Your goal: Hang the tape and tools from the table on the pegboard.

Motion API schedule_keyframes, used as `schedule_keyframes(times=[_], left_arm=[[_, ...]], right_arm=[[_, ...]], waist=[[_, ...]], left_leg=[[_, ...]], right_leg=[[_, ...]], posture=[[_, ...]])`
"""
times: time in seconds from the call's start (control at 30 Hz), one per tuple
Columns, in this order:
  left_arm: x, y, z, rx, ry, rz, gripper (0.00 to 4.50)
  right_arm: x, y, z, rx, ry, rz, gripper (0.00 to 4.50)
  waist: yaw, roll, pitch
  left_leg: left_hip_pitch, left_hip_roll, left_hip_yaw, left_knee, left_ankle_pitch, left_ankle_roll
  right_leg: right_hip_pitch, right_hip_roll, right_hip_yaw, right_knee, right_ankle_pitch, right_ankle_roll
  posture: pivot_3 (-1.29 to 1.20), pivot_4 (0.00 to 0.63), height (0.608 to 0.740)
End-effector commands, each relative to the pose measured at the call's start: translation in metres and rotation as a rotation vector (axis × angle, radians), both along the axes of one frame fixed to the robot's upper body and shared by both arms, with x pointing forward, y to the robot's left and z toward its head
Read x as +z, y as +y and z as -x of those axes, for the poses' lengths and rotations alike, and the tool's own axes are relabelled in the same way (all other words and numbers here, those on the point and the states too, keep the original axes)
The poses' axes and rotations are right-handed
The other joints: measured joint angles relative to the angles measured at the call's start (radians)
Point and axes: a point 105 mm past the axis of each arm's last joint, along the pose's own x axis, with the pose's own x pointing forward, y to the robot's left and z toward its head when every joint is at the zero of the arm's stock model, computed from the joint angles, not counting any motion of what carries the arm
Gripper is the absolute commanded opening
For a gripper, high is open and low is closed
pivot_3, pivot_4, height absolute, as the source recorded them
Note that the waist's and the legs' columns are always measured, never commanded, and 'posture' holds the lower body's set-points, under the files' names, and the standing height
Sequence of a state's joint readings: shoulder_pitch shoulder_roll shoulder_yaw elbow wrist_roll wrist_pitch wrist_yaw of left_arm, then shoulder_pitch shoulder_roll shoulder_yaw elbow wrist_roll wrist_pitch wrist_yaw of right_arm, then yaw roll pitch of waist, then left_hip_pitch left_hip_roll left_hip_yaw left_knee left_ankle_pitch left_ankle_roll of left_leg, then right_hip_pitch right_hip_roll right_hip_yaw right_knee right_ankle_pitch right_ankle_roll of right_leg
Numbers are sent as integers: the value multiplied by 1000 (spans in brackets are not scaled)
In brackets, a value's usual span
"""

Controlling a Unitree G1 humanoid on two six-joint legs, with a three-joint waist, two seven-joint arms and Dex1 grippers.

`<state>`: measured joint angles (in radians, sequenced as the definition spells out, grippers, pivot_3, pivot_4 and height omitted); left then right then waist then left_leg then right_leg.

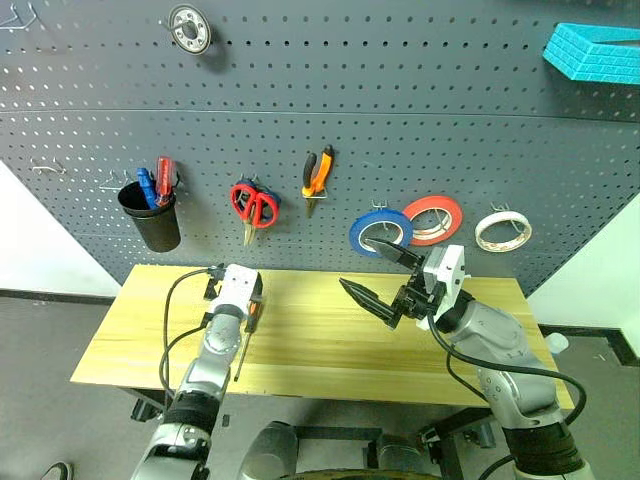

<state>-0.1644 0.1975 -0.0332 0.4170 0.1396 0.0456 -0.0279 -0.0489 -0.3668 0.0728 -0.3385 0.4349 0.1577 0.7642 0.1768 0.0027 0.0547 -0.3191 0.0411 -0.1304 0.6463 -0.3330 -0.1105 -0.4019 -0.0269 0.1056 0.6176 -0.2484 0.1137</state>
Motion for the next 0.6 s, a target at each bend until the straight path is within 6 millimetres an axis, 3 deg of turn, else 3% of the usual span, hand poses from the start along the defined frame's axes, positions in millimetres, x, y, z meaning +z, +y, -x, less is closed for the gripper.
schedule_keyframes(times=[0.03,0.2,0.37,0.6], left_arm=[[-14,6,11,4,122,75,4307],[-39,14,20,63,409,93,4307],[-20,4,3,25,438,172,4307],[-18,0,-9,35,508,192,4307]], right_arm=[[10,3,4,10,-52,-18,4500],[8,2,5,8,-45,-14,4500],[7,1,6,3,-41,-9,4500],[7,1,7,-2,-37,-9,4500]], waist=[[-2,0,-1],[-2,-1,-1],[-4,-1,-2],[-6,-1,-2]], left_leg=[[0,0,0,0,0,0],[0,0,0,0,0,0],[0,0,0,0,0,0],[0,0,0,0,0,0]], right_leg=[[0,0,0,0,0,0],[0,0,0,1,0,0],[0,0,0,1,0,0],[0,0,0,1,0,0]], posture=[[332,0,740],[333,0,740],[325,0,740],[319,0,740]])
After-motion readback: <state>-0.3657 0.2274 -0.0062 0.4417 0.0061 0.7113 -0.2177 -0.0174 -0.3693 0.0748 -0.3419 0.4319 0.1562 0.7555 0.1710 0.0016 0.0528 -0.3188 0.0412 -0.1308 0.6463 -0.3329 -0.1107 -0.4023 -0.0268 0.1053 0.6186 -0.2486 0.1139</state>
